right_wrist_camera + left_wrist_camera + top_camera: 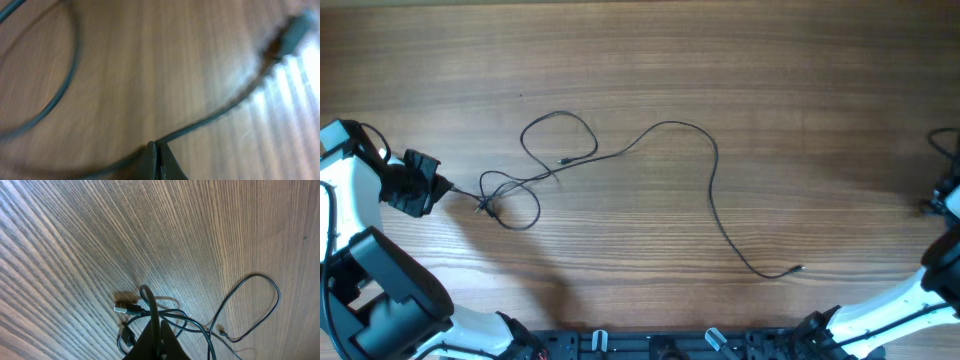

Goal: Untangle cables

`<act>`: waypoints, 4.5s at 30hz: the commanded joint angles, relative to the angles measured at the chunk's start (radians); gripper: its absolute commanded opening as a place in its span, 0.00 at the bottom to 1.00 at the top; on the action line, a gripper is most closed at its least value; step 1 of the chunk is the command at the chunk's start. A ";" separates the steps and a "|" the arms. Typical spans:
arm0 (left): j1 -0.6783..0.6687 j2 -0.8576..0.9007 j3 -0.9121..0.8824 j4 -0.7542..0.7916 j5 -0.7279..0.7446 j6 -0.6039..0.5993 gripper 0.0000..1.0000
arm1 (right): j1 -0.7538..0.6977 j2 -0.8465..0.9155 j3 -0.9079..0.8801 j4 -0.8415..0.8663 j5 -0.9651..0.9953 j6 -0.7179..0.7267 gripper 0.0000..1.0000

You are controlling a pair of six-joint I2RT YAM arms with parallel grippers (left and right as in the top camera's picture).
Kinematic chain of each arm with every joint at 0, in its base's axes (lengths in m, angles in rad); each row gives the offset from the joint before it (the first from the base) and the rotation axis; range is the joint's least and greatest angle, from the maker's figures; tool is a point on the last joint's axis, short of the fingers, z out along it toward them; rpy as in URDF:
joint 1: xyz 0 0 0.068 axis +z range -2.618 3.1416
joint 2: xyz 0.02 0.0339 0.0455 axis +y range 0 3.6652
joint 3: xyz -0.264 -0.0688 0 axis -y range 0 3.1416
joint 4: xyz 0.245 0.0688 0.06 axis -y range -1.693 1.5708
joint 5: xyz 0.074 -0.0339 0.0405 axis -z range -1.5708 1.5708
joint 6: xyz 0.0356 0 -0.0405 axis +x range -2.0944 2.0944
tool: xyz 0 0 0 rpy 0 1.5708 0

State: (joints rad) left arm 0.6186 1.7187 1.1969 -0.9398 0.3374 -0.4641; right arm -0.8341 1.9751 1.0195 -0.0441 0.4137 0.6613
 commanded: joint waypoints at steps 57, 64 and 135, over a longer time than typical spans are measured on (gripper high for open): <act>-0.512 -0.475 0.066 -0.132 0.504 0.802 0.92 | 1.108 -0.138 -0.014 -0.183 -0.748 -1.075 0.97; -0.512 -0.475 0.066 -0.209 0.504 0.800 0.93 | 1.108 0.009 -0.014 -0.097 -0.756 -1.289 0.99; -0.931 -0.164 -0.019 -0.228 0.376 0.793 0.93 | -0.145 -0.428 0.003 0.223 -0.465 -0.272 0.04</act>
State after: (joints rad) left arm -0.3088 1.5482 1.1843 -1.1599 0.7216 0.3168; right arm -0.9012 1.4677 1.0164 0.2352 -0.0261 0.2569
